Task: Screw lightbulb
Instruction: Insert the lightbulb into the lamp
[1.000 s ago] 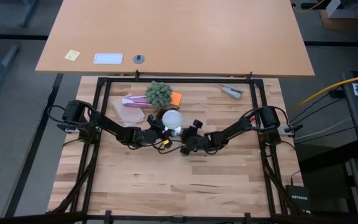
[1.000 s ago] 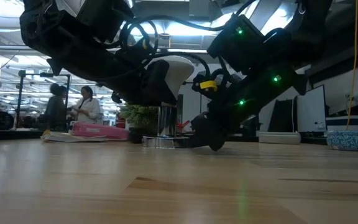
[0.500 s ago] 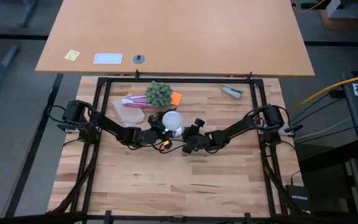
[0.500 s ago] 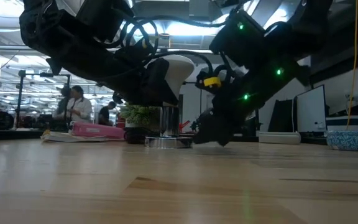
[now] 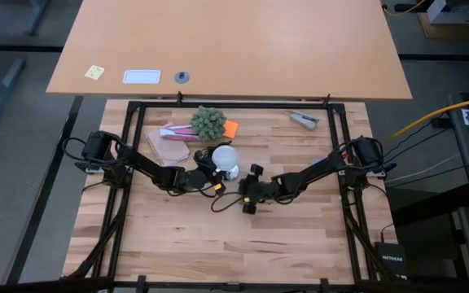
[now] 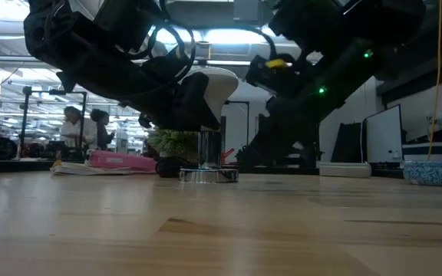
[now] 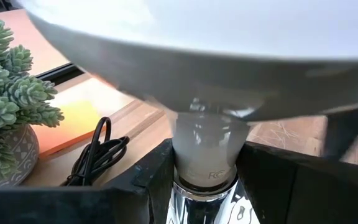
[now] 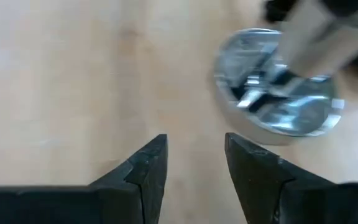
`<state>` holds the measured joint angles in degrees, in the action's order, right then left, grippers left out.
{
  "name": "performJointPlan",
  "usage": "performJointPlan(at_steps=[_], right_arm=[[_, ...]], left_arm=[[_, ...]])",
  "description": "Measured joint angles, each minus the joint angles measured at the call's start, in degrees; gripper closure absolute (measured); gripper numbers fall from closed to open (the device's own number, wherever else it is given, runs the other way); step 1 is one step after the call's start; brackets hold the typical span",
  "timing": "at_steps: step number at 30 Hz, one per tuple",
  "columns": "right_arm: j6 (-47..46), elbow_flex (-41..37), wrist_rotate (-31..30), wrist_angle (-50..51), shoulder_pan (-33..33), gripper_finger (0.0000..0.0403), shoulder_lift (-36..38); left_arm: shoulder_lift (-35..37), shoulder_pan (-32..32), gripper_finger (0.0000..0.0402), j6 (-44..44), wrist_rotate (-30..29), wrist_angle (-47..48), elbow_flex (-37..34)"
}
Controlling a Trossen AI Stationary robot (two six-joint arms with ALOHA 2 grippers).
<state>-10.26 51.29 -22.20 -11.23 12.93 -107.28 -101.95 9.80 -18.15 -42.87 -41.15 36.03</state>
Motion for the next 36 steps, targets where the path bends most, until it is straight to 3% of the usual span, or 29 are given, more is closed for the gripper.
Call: performJointPlan(at_steps=[13, 25, 36], right_arm=[[0.64, 0.04, 3.37, -16.04, 1.10, 0.0235, -5.76], [-0.07, 0.09, 3.45, -16.24, -4.43, 0.0235, -8.98], [-1.30, 0.22, -4.02, -12.86, -4.52, 0.0235, -8.92]], left_arm=[[-0.02, 0.00, 0.0251, -0.13, -0.28, -0.22, -0.04], [-0.02, 0.00, 0.0251, -0.15, -0.35, -0.09, -0.04], [0.00, -0.07, 0.0251, 1.75, -1.03, 0.13, -0.07]])
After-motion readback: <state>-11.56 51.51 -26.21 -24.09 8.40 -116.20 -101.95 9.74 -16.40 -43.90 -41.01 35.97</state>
